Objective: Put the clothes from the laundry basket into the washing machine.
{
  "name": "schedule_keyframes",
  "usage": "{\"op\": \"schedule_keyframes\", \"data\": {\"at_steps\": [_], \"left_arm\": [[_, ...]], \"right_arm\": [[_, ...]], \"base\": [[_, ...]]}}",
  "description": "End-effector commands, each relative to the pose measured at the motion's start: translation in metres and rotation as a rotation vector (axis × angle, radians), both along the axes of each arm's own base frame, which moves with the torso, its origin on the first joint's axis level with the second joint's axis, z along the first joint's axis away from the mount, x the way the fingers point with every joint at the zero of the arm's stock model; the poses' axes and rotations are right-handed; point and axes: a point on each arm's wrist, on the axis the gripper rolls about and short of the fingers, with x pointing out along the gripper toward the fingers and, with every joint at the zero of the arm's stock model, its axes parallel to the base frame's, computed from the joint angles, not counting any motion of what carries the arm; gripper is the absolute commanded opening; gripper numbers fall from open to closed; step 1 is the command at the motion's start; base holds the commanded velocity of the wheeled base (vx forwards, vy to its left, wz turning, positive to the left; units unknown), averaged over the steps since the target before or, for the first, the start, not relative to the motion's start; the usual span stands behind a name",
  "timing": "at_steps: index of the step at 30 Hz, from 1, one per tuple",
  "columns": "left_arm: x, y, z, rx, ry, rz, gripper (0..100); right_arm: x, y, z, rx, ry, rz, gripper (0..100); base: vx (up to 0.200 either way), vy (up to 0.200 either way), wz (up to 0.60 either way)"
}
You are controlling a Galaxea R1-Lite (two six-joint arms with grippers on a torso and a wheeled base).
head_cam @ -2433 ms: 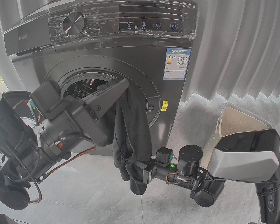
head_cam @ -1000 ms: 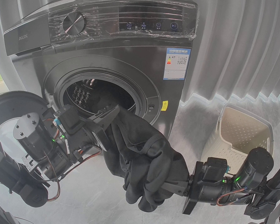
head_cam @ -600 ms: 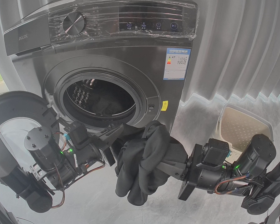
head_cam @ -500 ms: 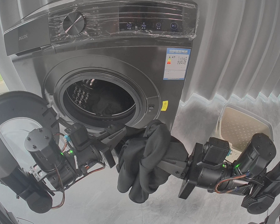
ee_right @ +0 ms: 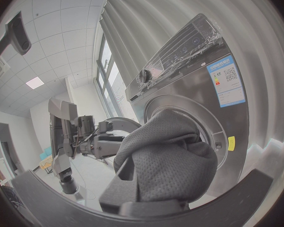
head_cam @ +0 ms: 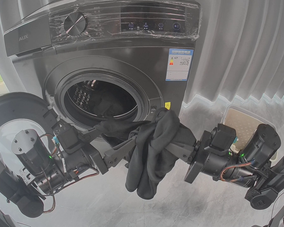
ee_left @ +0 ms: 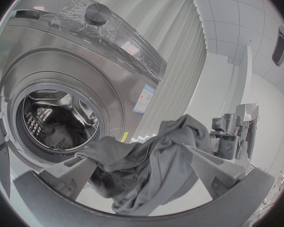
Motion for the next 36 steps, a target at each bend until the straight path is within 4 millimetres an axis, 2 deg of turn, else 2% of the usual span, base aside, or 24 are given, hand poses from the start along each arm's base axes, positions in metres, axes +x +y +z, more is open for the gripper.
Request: {"op": "schedule_keyframes", "data": {"at_steps": [1,4,9,13,17,23,27,34,36], "left_arm": [[-0.009,0.005,-0.003,0.012,0.014,-0.025,100],[-0.015,0.004,0.003,-0.007,0.007,-0.086,100],[-0.021,0.007,0.026,-0.145,0.012,-0.140,100],[-0.024,0.010,0.028,-0.155,0.017,-0.141,100],[-0.024,0.010,0.023,-0.136,0.026,-0.134,100],[-0.021,0.008,-0.007,0.061,-0.002,-0.109,100],[-0.018,0.006,-0.015,0.134,-0.030,-0.114,100],[-0.019,0.006,-0.042,0.278,-0.019,-0.171,100],[-0.018,0.005,-0.044,0.286,-0.021,-0.173,100]], "right_arm": [[0.020,-0.006,0.006,0.026,-0.021,-0.065,0],[0.025,-0.009,0.001,0.014,-0.009,-0.082,0],[0.027,-0.007,-0.010,-0.015,0.020,-0.081,0],[0.026,-0.004,-0.015,-0.028,0.032,-0.074,0],[0.026,-0.003,-0.015,-0.028,0.032,-0.071,0],[0.022,-0.001,-0.013,-0.022,0.028,-0.055,0],[0.015,0.006,-0.011,-0.017,0.026,-0.022,0],[0.006,0.017,-0.009,-0.008,0.018,0.025,0],[0.006,0.018,-0.008,-0.004,0.016,0.029,0]], "base": [[0.000,0.000,0.00],[0.000,0.000,0.00],[0.000,0.000,0.00],[0.000,0.000,0.00],[0.000,0.000,0.00],[0.000,0.000,0.00],[0.000,0.000,0.00],[0.000,0.000,0.00],[0.000,0.000,0.00]]}}
